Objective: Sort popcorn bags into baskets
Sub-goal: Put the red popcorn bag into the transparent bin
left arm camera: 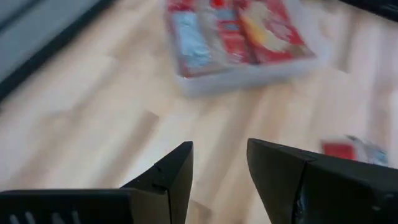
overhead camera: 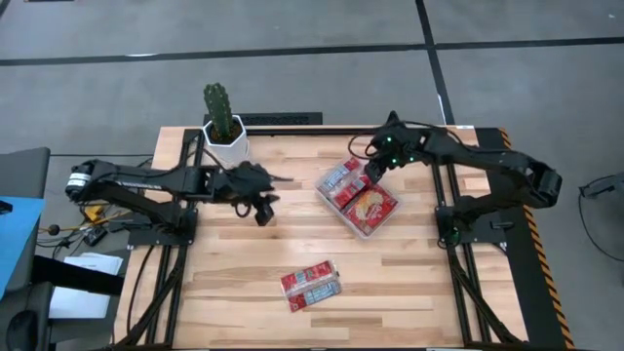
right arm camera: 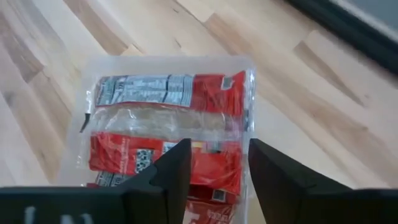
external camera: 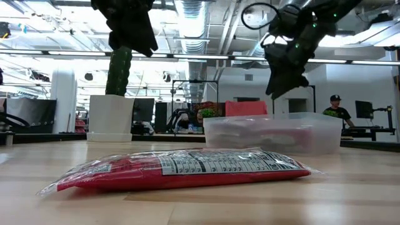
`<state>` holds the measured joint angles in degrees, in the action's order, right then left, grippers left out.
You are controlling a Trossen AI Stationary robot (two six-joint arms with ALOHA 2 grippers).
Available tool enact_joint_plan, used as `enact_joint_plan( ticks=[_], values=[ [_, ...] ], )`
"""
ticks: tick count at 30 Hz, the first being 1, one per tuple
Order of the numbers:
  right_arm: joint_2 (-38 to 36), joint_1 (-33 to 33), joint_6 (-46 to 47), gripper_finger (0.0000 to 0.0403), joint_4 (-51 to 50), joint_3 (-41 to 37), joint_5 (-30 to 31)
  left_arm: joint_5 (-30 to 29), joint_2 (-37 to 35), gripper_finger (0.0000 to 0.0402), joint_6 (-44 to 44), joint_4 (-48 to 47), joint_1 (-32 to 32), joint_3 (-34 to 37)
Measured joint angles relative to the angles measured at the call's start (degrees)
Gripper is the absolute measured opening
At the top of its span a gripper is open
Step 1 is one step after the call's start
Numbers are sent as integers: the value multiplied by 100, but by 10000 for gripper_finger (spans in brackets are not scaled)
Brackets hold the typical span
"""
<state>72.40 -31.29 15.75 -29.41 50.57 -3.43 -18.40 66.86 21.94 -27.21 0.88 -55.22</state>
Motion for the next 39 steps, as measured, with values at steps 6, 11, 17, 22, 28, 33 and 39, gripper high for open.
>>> enact_joint_plan(
  ticks=[6,11,17,22,28,33,39],
  values=[
    [-11,144,-127,178,-378,442,26,520,889,140,182,509,677,-2],
    [-24,494,-123,185,-522,506,-183,689,2002,140,249,1091,1306,0],
    [-43,1073,133,195,-1000,506,-287,1146,3326,174,996,1874,1618,-7],
    [-255,1646,620,193,-1247,504,-146,1878,3933,233,1454,2736,1806,-31],
    [-553,2303,1301,182,-1166,504,454,1482,4089,279,1818,2775,2059,-39],
    [-746,2705,1792,178,-1173,504,540,1144,4100,292,2140,3060,2240,-31],
    [-807,3450,2360,182,-1190,504,947,468,4111,293,2160,2986,2516,-31]
  ],
)
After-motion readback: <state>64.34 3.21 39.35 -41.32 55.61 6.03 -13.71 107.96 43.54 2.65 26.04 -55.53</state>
